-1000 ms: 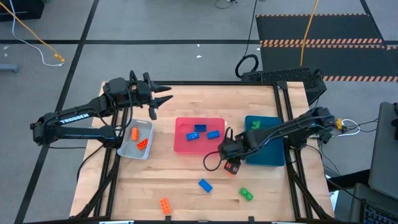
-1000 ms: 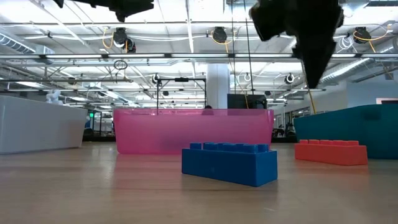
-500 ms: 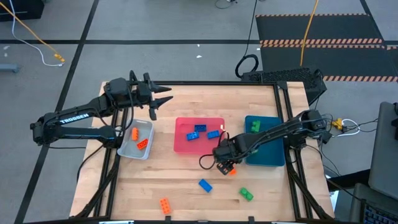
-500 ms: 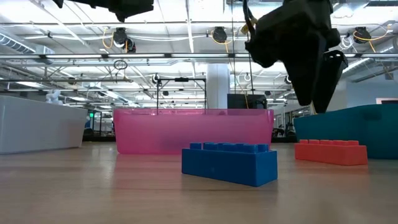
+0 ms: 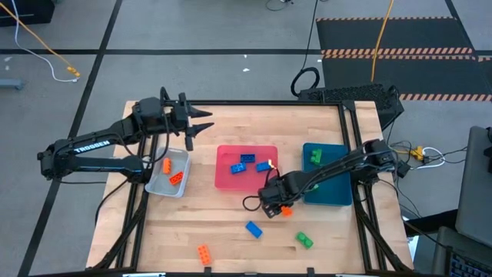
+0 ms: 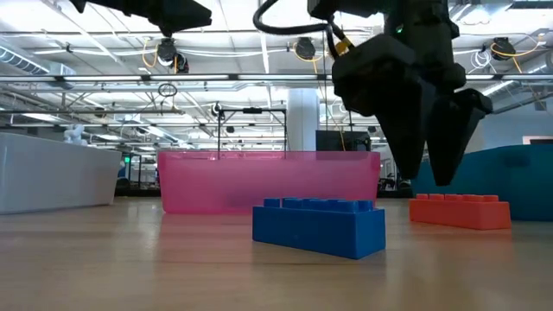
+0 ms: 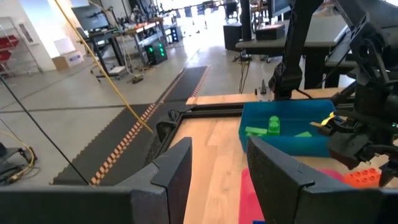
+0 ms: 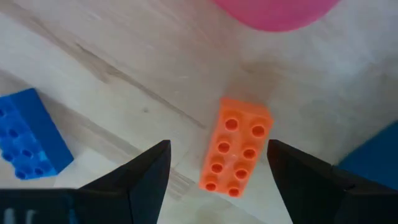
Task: Sort & place blocks by color
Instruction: Put the orange game piece into the gray bin
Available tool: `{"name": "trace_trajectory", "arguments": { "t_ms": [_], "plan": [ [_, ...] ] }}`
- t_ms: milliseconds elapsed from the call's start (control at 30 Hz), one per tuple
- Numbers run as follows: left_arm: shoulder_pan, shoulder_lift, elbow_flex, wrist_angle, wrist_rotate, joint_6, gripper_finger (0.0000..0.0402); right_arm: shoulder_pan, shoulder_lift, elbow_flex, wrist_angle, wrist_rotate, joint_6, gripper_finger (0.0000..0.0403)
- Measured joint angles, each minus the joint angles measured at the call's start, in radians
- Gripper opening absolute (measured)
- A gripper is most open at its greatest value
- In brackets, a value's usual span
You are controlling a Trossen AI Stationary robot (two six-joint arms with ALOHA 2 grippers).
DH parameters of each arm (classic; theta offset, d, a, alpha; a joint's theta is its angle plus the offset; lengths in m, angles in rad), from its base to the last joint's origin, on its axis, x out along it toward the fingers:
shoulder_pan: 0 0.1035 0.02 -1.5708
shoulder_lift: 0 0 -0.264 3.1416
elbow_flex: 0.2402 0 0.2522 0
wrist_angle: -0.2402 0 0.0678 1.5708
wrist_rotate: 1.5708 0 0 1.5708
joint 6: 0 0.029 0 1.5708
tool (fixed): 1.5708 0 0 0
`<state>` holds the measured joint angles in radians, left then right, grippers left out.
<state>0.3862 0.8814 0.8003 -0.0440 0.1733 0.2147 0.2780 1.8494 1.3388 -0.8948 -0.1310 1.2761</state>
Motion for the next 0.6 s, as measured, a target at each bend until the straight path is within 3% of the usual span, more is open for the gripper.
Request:
{"name": "trace_trajectory", "arguments": {
  "t_ms": [467,600],
  "plan": [
    [0.0,0.0,0.0,-0.036,0.0,-0.001,0.0156,0.037,0.082,-0.002,-0.002,-0.001,0.029,0.0263],
    [0.0,0.0,0.0,-0.036,0.0,-0.003,0.0156,0.038,0.081,-0.002,-0.011,0.012,0.002,0.0244]
  ]
}}
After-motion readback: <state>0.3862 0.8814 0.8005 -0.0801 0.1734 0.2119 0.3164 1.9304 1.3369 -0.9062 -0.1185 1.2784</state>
